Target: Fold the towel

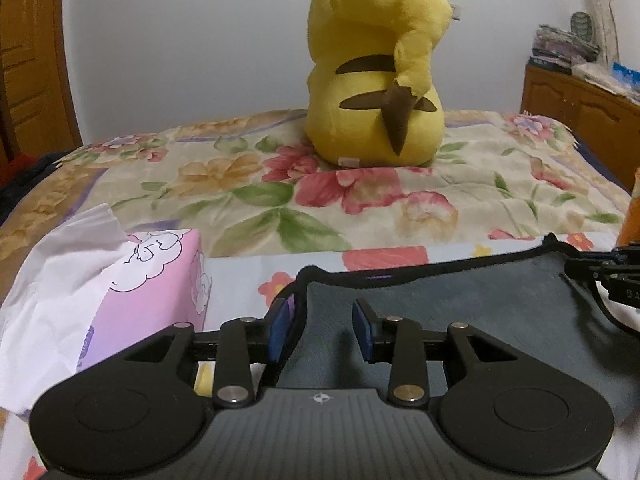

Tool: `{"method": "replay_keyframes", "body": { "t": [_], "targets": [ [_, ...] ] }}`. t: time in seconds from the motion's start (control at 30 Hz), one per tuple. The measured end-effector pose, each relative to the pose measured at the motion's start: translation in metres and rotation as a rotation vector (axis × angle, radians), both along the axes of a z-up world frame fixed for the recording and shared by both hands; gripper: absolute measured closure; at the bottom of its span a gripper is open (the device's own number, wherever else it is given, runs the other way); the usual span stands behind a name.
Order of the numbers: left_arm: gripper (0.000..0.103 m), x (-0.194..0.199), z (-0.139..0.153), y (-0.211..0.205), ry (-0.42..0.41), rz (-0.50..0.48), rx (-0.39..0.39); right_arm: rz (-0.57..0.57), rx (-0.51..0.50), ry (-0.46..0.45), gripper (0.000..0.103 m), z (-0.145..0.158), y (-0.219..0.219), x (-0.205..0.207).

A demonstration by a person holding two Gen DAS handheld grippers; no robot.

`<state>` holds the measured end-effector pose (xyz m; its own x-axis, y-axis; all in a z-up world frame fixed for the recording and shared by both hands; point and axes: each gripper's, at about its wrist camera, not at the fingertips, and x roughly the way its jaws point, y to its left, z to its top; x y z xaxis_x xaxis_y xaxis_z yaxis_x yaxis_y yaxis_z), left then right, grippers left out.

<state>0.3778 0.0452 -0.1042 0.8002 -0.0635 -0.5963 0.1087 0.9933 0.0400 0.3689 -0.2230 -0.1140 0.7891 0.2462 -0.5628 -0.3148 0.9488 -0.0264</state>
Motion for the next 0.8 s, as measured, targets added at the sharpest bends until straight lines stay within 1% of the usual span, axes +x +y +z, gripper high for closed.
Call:
{"method": "replay_keyframes", "body": {
  "t": [0.03,0.07,0.1,0.17,0.4,0.53,0.67,0.73,0.8],
  "targets": [
    [0.061,-0.002,0.001,-0.001,0.001,-0.006,0.008,-0.002,0.0,0.003,0.088,0.001,0.0,-0.002],
    [0.06,-0.005,0.002,-0.002,0.001,-0.011,0.012,-0.002,0.0,0.005,0.086,0.002,0.0,-0.004],
    [0.058,-0.008,0.004,-0.003,0.002,-0.017,0.014,-0.003,0.001,0.007,0.072,0.003,0.0,-0.005],
    [0.054,-0.015,0.006,-0.005,0.004,-0.027,0.017,-0.007,0.013,0.005,0.056,0.008,-0.001,-0.012],
    [0.052,-0.039,0.01,-0.004,0.037,-0.035,0.021,-0.008,0.027,0.009,0.054,0.022,-0.003,-0.035],
    [0.044,-0.055,0.017,-0.006,0.038,-0.046,0.03,-0.008,0.045,0.012,0.052,0.031,-0.004,-0.051],
    [0.04,-0.07,0.027,-0.009,0.037,-0.049,0.027,-0.013,0.061,0.012,0.05,0.039,-0.007,-0.068],
    [0.037,-0.078,0.032,-0.011,0.033,-0.052,0.032,-0.019,0.064,0.013,0.046,0.043,-0.008,-0.076],
    [0.034,-0.086,0.037,-0.012,0.029,-0.057,0.035,-0.022,0.068,0.011,0.037,0.047,-0.009,-0.083]
  ]
}}
